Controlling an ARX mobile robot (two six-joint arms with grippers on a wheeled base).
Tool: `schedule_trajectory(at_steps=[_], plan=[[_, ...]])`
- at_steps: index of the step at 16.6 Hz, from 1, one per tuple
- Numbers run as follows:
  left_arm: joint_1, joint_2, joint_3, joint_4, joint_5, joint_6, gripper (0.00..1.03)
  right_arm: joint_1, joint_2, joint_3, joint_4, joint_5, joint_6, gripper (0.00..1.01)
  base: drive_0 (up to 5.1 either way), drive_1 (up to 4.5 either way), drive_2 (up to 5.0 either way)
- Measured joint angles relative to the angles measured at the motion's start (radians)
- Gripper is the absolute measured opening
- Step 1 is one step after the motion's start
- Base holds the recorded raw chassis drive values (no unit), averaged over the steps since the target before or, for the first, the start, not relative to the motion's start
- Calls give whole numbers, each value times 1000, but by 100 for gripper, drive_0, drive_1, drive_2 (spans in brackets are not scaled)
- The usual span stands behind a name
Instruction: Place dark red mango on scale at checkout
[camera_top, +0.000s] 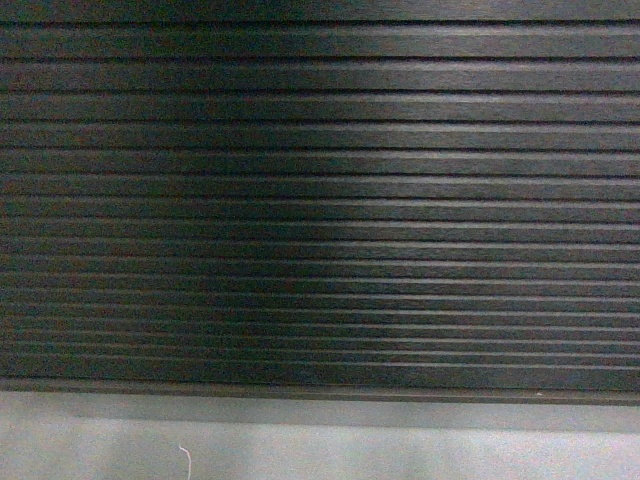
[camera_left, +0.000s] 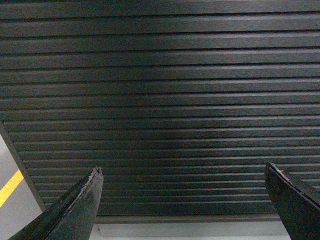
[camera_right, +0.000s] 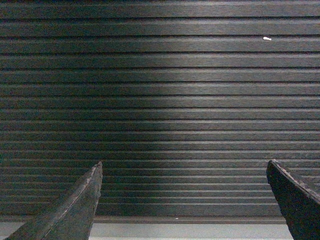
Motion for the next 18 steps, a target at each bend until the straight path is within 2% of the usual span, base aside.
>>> schedule_trajectory(at_steps=[18], plan=[[0, 0, 0, 0, -1, 0, 98, 0, 0, 0, 1, 0, -1, 98, 0, 0, 0]])
